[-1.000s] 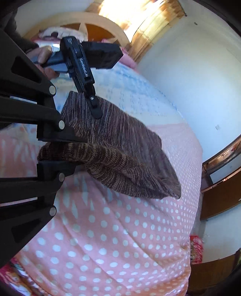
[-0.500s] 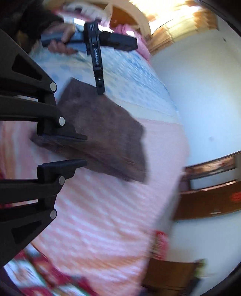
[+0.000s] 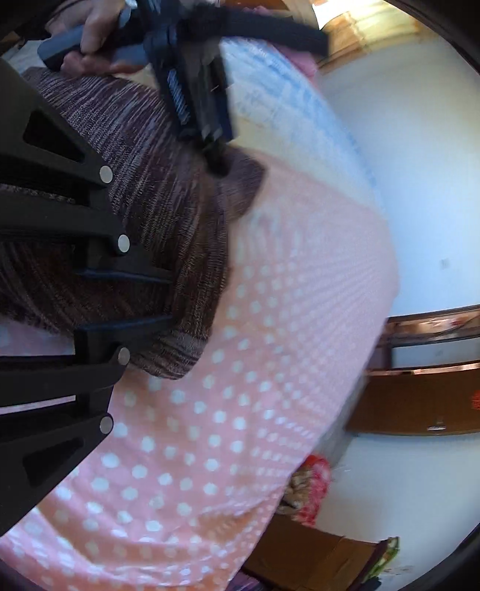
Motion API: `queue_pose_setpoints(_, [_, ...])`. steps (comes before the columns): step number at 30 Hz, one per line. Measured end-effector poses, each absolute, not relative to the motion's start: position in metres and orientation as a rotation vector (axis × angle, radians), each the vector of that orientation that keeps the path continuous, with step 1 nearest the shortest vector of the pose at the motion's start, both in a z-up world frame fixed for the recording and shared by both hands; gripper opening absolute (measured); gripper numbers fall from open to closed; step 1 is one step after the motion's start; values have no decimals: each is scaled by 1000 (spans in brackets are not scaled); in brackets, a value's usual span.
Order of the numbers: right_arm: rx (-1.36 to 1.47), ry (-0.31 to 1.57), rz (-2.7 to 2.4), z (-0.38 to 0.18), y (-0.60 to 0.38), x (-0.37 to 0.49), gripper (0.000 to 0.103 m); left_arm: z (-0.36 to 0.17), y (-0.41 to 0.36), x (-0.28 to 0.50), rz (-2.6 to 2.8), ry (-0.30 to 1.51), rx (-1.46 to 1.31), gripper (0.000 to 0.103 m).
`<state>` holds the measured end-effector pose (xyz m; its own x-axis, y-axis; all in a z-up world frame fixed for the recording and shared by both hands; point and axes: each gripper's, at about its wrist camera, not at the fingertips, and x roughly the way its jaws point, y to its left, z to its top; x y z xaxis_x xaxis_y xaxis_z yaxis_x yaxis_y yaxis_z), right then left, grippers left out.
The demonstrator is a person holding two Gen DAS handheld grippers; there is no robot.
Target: Fold small clothes
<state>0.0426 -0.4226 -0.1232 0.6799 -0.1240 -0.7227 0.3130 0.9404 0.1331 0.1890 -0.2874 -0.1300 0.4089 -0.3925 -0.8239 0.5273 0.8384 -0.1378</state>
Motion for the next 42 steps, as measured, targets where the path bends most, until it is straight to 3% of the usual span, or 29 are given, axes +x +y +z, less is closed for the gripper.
queue_pose_setpoints(3, [249, 783, -254, -123, -421, 40, 17, -133, -292, 194, -561, 1003, 193, 77])
queue_pose_setpoints(12, [203, 658, -234, -72, -382, -19, 17, -99, -277, 142, -588, 836, 305, 76])
queue_pose_setpoints(20, [159, 750, -276, -109, -341, -60, 21, -114, -264, 83, -566, 769, 453, 81])
queue_pose_setpoints(27, [237, 710, -323, -89, -333, -100, 21, -93, -239, 48, -587, 713, 444, 81])
queue_pose_setpoints(29, [202, 696, -346, -81, -322, -110, 21, -85, -235, 36, -594, 687, 444, 85])
queue_pose_setpoints(31, [186, 692, -354, -72, -316, -121, 25, -78, -230, 24, -608, 670, 436, 92])
queue_pose_setpoints(33, [170, 693, -365, -64, -308, -131, 42, -73, -224, 15, -616, 658, 425, 96])
queue_pose_setpoints(35, [145, 695, -377, -58, -300, -144, 48, -69, -220, 5, -627, 658, 414, 100])
queue_pose_setpoints(42, [121, 752, -422, -48, -285, -177, 49, -64, -209, -14, -672, 777, 358, 103])
